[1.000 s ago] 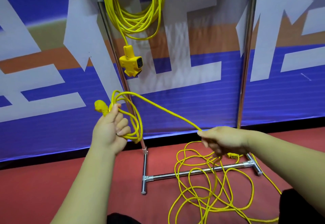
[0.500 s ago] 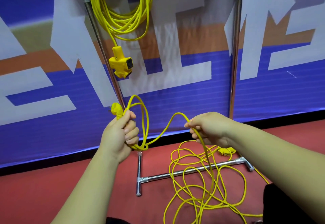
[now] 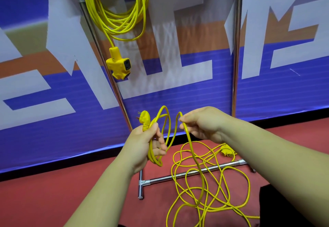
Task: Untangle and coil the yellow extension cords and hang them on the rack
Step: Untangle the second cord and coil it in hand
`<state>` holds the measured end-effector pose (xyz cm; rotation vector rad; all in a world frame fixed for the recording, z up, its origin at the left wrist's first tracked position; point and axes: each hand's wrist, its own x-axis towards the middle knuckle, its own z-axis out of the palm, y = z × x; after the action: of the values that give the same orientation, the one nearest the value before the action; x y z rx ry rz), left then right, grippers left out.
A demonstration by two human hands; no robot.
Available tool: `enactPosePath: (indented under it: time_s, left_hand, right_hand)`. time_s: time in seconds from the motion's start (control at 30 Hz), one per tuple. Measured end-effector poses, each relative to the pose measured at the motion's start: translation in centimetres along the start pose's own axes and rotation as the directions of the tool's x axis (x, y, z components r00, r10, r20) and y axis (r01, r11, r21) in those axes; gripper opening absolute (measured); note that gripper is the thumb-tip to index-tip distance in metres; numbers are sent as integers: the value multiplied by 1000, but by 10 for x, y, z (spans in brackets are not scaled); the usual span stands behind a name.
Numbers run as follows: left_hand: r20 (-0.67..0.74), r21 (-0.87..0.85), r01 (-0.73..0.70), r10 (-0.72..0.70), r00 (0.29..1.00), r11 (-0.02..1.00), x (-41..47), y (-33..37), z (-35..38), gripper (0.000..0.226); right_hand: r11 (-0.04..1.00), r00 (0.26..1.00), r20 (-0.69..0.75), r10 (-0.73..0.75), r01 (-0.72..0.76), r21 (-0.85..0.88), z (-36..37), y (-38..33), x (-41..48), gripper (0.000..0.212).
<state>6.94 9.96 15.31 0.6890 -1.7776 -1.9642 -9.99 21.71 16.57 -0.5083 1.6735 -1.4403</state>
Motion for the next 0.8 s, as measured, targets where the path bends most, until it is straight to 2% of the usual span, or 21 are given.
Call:
enactPosePath:
  time_s: [0.3, 0.43, 0.5, 0.53, 0.6, 0.67, 0.73, 0.8]
  left_hand:
    - [34, 72, 60, -63, 997, 996, 4, -12, 21, 30]
    - [62, -1, 131, -131, 989, 991, 3, -13, 27, 32]
    - [61, -23, 138, -137, 989, 990, 3, -12, 28, 32]
    - [51, -40, 131, -129, 990, 991, 3, -12, 28, 32]
    - [30, -94, 107, -104, 994, 990, 4, -11, 27, 32]
    - [11, -158, 82, -81, 997, 984, 5, -9, 25, 34]
    - [-3, -213, 67, -69, 998, 975, 5, -7, 22, 36]
    - [-17, -283, 63, -71, 997, 957, 6, -3, 19, 35]
  right_hand:
    - [965, 1000, 5, 18, -19, 263, 6, -5, -1, 8]
    - [951, 999, 35, 20, -30, 308, 7, -5, 0, 5]
    - [968, 999, 39, 9, -19, 249, 3, -5, 1, 7]
    - [987, 999, 41, -4, -3, 159, 0, -5, 1, 9]
    - [985, 996, 22, -86, 88, -145, -10, -4, 0, 13]
    - [914, 979, 0, -204, 191, -357, -20, -3, 0, 15]
    - [899, 976, 34, -216, 212, -384, -26, 2, -1, 15]
    - [882, 977, 126, -175, 212, -421, -26, 8, -2, 12]
